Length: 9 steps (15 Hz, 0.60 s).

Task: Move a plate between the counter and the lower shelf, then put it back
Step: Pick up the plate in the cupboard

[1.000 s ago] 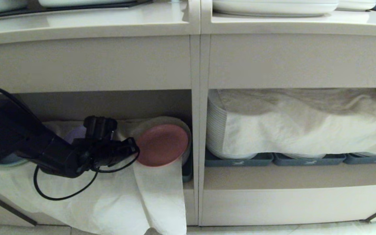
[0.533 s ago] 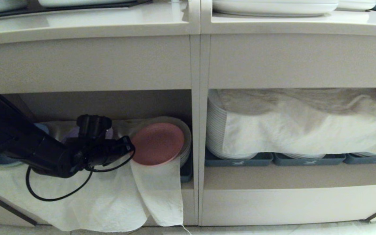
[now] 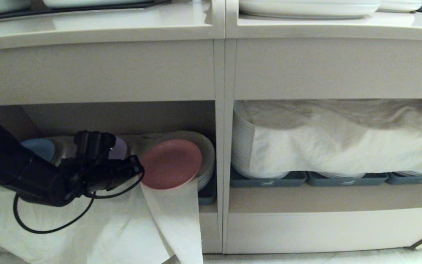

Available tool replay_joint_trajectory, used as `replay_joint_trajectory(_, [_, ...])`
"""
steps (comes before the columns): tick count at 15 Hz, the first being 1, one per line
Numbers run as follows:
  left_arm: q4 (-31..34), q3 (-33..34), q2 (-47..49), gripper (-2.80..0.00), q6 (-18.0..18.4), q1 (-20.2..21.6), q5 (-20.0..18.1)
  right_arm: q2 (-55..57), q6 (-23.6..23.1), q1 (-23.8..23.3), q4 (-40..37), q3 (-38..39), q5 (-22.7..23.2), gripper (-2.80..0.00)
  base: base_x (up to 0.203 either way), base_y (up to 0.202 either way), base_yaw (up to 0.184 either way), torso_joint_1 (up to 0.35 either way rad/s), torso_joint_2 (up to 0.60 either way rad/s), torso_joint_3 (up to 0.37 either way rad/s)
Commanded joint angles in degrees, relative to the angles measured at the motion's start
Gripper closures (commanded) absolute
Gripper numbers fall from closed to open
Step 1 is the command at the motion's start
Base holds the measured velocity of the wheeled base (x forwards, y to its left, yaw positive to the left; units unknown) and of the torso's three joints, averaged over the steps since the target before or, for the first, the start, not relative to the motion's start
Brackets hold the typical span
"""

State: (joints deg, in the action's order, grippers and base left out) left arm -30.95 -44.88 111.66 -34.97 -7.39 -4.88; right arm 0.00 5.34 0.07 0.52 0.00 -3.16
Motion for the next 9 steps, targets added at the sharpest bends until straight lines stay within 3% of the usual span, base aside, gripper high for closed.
replay_joint_trajectory(1, [-0.33,1.37,-1.81,0.00,-0.18,0.09,-0.04,0.00,0.02,0.01,0.00,0.00,-0.01,0.00,0.000,0.000,0.000,0.000,0.00,0.000])
replay_joint_trajectory(9, [-0.29,5.66,-6.67,0.00,-0.27,0.21,-0.04,0.00,0.02,0.01,0.00,0.00,-0.01,0.00,0.000,0.000,0.000,0.000,0.00,0.000])
